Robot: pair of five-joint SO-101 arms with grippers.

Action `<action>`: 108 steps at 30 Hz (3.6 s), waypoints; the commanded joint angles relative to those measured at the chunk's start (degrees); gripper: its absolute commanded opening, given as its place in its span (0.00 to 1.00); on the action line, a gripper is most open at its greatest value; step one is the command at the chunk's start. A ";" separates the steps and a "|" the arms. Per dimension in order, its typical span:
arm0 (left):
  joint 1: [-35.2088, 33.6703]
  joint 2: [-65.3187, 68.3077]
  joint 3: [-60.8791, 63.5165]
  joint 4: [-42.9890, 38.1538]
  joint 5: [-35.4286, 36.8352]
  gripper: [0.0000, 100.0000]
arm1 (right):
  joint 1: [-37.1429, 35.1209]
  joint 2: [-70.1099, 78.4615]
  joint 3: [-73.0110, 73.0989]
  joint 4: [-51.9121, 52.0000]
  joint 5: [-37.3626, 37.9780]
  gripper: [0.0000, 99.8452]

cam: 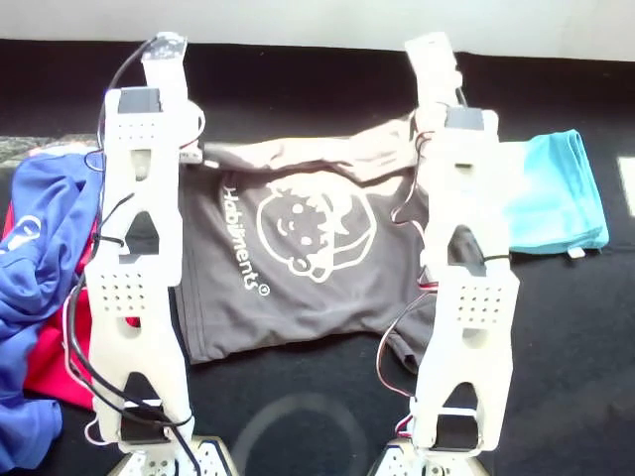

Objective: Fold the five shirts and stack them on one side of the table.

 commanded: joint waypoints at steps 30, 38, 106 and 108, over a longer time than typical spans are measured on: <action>-0.66 -12.00 7.96 20.13 -4.22 0.01 | 7.60 -5.93 -26.33 35.30 0.70 0.01; 0.31 -27.03 28.62 20.04 -6.33 0.01 | 9.89 -12.35 -13.41 35.47 0.79 0.01; -1.98 -54.64 75.65 12.92 -15.21 0.18 | 21.05 -80.84 86.46 16.84 24.26 0.12; -3.30 -54.64 69.76 16.53 -15.30 0.18 | 20.44 -80.84 84.79 18.07 24.18 0.12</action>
